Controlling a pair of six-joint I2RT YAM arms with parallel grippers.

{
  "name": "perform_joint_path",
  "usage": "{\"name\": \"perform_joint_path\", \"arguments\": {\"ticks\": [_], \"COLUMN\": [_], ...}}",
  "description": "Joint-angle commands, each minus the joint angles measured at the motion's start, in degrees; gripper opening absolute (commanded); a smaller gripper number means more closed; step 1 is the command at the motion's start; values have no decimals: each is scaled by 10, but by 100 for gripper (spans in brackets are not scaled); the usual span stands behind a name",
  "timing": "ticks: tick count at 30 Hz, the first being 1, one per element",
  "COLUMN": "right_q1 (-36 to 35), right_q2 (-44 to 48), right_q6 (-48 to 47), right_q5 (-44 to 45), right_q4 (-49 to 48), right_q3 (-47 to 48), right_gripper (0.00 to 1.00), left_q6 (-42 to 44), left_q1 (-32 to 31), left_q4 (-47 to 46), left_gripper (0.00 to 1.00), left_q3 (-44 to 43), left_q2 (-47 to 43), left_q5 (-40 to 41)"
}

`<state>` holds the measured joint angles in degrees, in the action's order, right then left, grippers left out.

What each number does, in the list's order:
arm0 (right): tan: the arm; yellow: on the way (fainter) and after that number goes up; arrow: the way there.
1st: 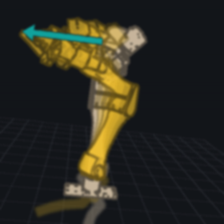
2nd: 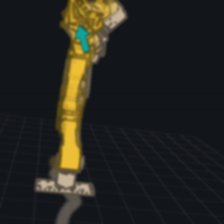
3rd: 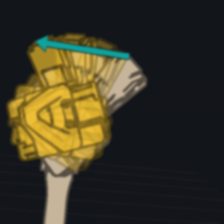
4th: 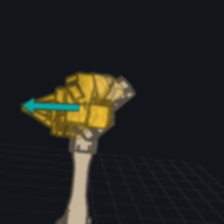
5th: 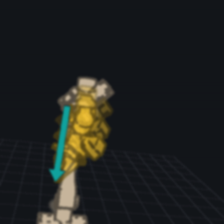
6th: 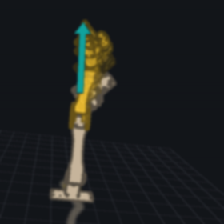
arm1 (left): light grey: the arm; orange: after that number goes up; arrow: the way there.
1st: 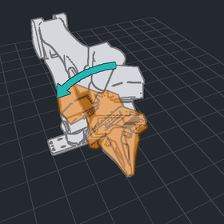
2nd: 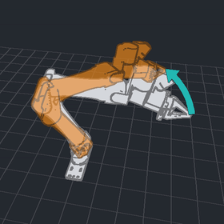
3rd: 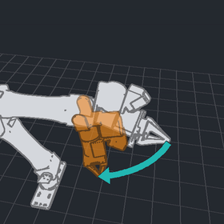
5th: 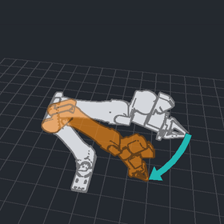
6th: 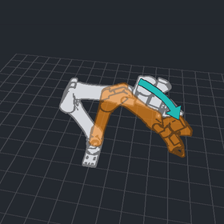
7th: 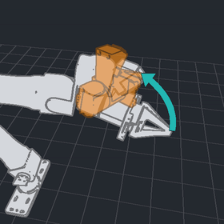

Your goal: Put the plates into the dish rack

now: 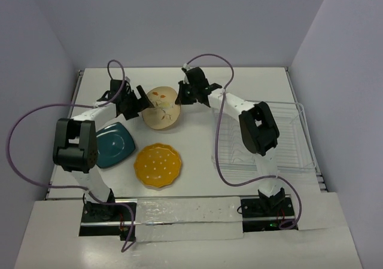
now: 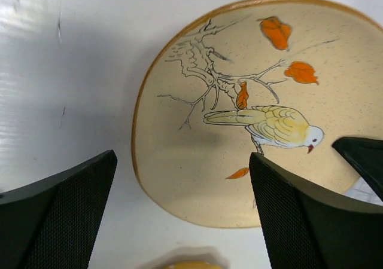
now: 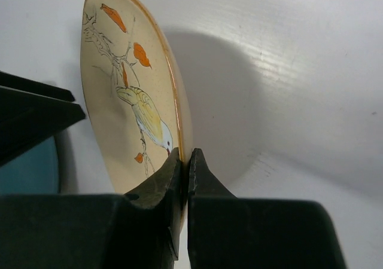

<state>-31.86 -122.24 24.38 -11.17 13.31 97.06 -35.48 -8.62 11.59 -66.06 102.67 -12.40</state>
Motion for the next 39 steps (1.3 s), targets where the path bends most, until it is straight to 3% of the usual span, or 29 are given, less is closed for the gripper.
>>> {"name": "perform_joint_path", "arguments": {"ticks": [1, 5, 11, 13, 16, 18, 21, 23, 25, 29, 39], "right_q1": [10, 17, 39, 69, 132, 192, 218, 221, 224, 244, 248], "right_q2": [135, 211, 377, 437, 529, 557, 557, 566, 573, 576, 545], "right_q6": [-112, -217, -498, -607, -706, -756, -854, -926, -960, -1003, -1053], "right_q5": [19, 31, 9, -5, -112, -141, -91, -45, -9, -20, -16], "right_q4": [-79, -82, -72, -37, -4, 90, 173, 193, 201, 222, 236], "right_q3": [36, 44, -25, -67, -118, -100, -69, -97, -116, -124, -161], "right_gripper": [0, 0, 0, 0, 0, 0, 0, 0, 0, 0, 0], "left_q6": [3, -8, -16, -16, -27, -31, -35, -39, -42, -56, -77], "left_q1": [0, 1, 1, 1, 1, 2, 2, 2, 2, 2, 2], "left_q4": [16, 30, 76, 97, 109, 106, 117, 132, 154, 208, 220], "left_gripper": [99, 99, 99, 99, 99, 99, 99, 99, 99, 99, 99], "left_q3": [-32, -14, 25, 34, 49, 67, 65, 61, 53, 23, 52], "left_q2": [-138, -226, -305, -329, -363, -383, -395, -396, -395, -381, -393], "left_q5": [27, 81, 160, 195, 240, 254, 278, 292, 318, 356, 350]}}
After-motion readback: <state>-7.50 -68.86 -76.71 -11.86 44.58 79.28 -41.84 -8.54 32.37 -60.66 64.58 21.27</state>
